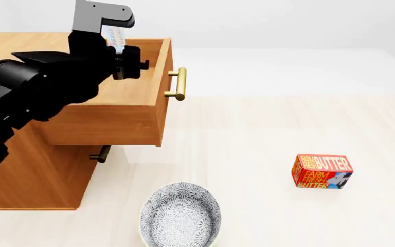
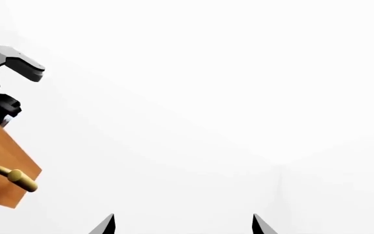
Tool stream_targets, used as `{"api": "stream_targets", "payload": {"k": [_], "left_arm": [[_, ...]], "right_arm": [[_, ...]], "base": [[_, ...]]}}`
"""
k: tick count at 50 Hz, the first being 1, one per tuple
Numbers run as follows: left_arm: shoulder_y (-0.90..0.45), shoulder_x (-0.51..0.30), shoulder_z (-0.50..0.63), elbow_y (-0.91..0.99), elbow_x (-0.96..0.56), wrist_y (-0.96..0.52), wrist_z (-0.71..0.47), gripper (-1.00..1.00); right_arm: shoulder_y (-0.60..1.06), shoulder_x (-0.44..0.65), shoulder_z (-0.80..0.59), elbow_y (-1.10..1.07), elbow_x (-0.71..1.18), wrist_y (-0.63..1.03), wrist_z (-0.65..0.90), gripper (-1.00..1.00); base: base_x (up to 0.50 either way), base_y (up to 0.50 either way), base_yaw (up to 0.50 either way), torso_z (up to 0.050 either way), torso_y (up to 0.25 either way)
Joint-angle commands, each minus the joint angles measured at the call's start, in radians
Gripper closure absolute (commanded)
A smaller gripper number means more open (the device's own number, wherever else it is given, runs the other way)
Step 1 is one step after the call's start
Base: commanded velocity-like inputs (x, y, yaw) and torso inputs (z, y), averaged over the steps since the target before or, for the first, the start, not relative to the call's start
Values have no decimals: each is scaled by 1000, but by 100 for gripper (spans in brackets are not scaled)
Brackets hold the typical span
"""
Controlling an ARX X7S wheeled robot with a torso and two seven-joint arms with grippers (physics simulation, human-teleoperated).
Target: Put the chocolate pudding in the top drawer of the cabinet and close it.
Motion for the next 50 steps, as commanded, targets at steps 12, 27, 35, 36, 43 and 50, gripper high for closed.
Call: {"api": "stream_targets", "payload": {"k": [12,27,35,36,43,50], "left_arm": [[-11,87,-2,-201,-5,-13,51,100],[-16,89,14,-174,28,-1,31,-100],[-30,40,4,-43,31,7,-10,-100],[-35,30,1,-15,30,8,-17,-100],[-77,-41,-18,182,33,16,-82,-100],[-120,-108,-39,398,37,20,-148,-100]], "right_arm": [[-13,10,-5,7,-3,-11,19,-100],[23,1,-21,22,21,-1,-7,-100],[40,-5,-29,27,30,5,-20,-100],[41,-5,-30,28,30,5,-20,-100],[43,-5,-32,29,30,6,-19,-100],[39,-3,-32,28,26,4,-14,-100]], "base": [[0,0,0,0,1],[0,0,0,0,0],[0,0,0,0,0],[0,0,0,0,0],[0,0,0,0,0],[0,0,0,0,0]]}}
